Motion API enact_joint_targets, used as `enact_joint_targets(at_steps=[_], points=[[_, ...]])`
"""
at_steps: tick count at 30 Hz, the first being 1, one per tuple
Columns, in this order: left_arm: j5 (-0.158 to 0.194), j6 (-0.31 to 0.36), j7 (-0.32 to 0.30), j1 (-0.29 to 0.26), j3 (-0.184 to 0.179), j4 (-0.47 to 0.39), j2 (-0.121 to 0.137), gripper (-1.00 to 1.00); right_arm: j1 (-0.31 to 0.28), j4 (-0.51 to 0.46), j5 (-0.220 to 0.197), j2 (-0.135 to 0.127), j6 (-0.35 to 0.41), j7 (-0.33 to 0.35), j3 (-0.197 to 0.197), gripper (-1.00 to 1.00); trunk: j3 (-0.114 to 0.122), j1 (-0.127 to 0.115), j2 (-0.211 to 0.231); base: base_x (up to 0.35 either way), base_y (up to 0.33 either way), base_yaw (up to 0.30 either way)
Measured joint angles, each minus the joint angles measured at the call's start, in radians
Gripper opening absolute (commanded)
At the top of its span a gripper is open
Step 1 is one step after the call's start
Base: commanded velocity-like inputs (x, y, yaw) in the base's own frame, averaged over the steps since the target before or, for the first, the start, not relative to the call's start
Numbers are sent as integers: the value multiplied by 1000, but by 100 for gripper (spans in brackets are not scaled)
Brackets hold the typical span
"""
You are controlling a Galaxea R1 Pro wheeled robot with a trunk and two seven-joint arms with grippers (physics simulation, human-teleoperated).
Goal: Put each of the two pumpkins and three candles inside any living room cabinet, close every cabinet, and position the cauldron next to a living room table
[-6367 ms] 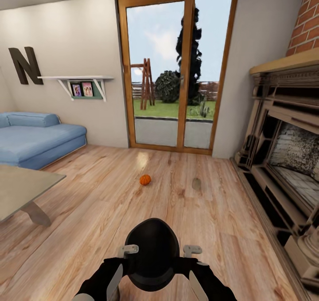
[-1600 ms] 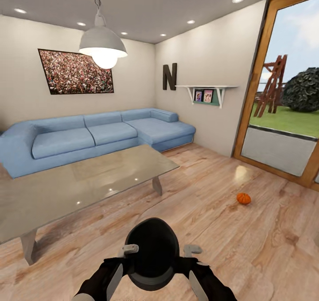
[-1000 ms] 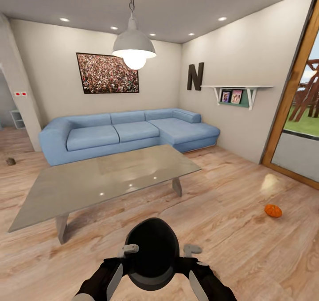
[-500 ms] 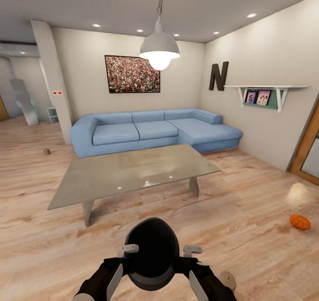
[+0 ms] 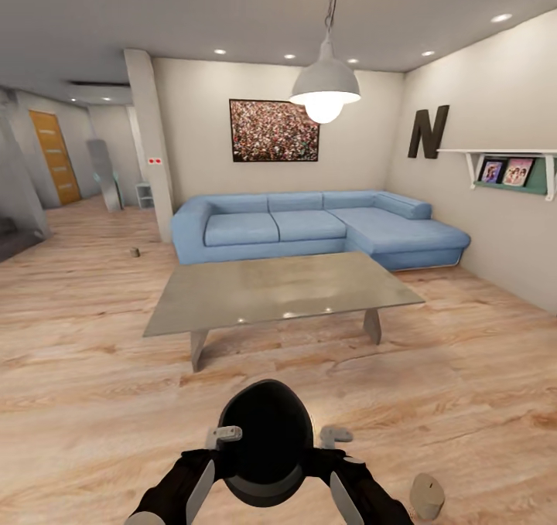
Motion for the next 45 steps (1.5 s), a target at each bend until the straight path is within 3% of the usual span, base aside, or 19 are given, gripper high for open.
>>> enact_joint_targets(at_steps=[13,45], points=[[0,2,0,0,1,0,0,-100,0,-1,3,0,4,1,-2,-100,0,0,0,-135,119,159],[0,3,0,0,2,0,0,-100,0,-2,4,0,6,1,-2,-100,0,0,0,173,135,1]])
